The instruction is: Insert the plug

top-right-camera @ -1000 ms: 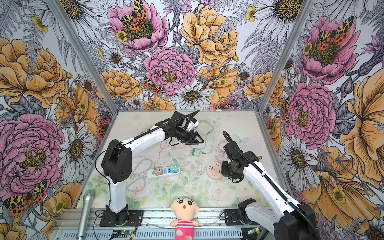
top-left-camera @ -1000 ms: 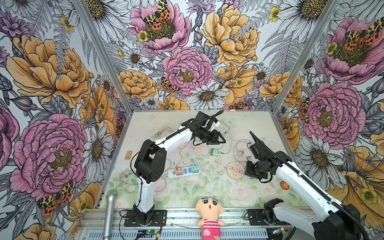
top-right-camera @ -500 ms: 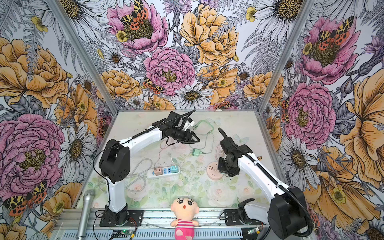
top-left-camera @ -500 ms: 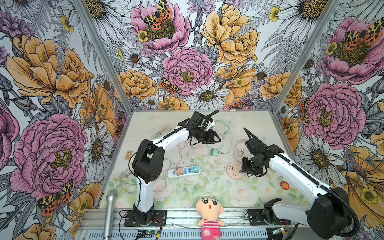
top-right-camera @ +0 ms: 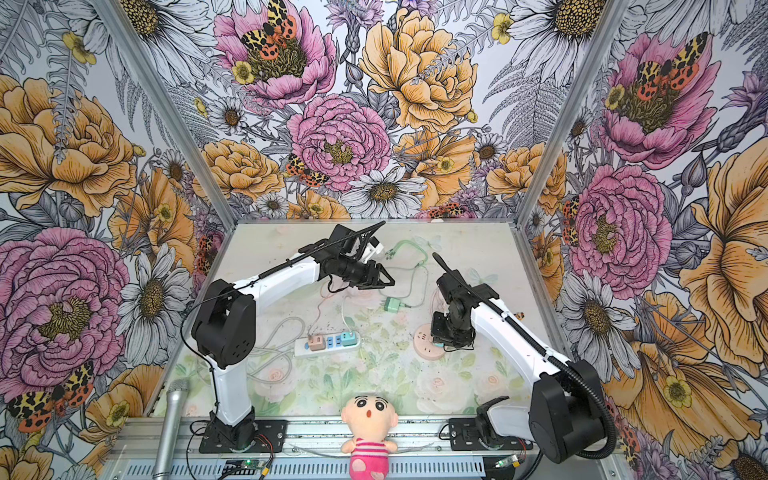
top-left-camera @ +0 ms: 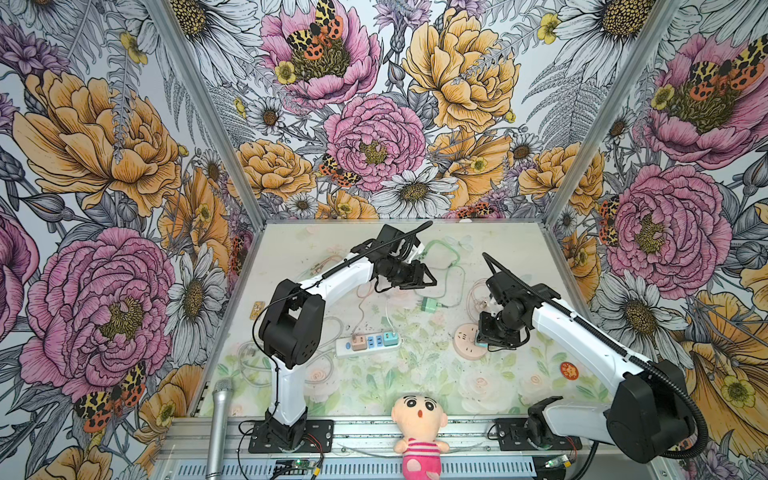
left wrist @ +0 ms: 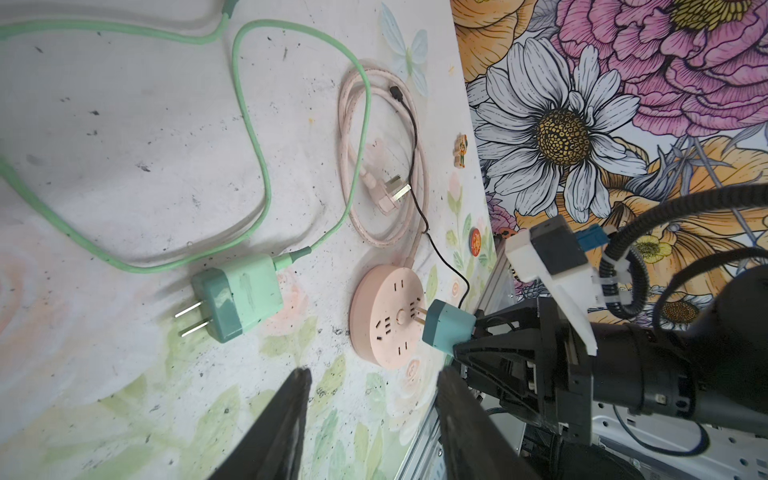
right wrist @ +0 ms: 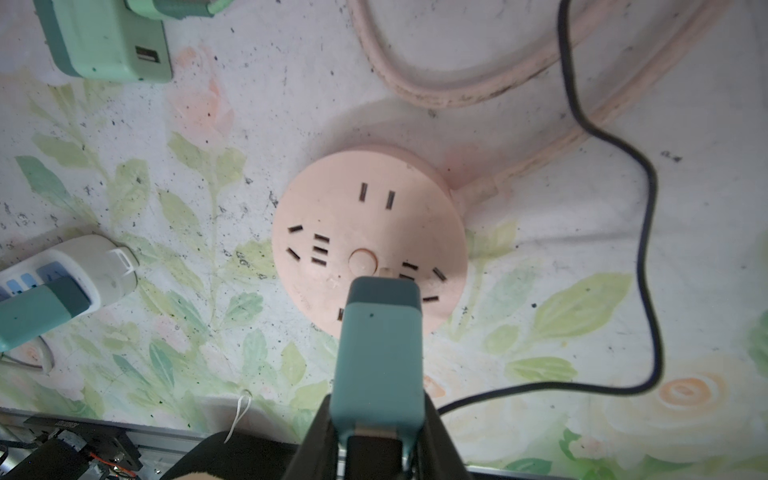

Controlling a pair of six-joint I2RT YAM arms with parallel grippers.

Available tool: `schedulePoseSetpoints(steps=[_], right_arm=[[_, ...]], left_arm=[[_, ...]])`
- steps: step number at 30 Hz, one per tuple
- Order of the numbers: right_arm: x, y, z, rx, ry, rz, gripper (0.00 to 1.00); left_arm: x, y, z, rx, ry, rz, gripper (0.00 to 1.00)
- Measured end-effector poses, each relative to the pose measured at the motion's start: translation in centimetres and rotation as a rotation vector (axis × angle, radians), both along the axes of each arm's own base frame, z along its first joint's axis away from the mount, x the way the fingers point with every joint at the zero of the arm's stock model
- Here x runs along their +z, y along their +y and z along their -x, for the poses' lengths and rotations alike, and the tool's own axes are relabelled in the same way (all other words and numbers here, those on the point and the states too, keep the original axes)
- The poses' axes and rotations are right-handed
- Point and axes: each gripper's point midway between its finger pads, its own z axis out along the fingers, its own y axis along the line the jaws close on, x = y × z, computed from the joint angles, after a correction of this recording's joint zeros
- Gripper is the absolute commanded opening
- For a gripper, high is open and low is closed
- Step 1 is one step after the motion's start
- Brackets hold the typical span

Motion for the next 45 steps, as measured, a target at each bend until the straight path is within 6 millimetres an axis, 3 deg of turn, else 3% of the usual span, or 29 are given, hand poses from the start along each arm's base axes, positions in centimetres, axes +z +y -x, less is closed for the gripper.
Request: schedulePoseSetpoints(steps=[34, 45], right_arm=[[-0.8, -0.9, 0.1, -0.007, 0.004, 0.025, 0.00], [0.8, -0.8, -0.3, -0.014, -0.041, 0.002, 0.00]], left_arm=[[0.0, 0.3, -0.1, 0.016, -0.004, 0.008, 0.51], [-0.8, 0.5, 0.2, 0.028, 0.023, 0.002, 0.51]])
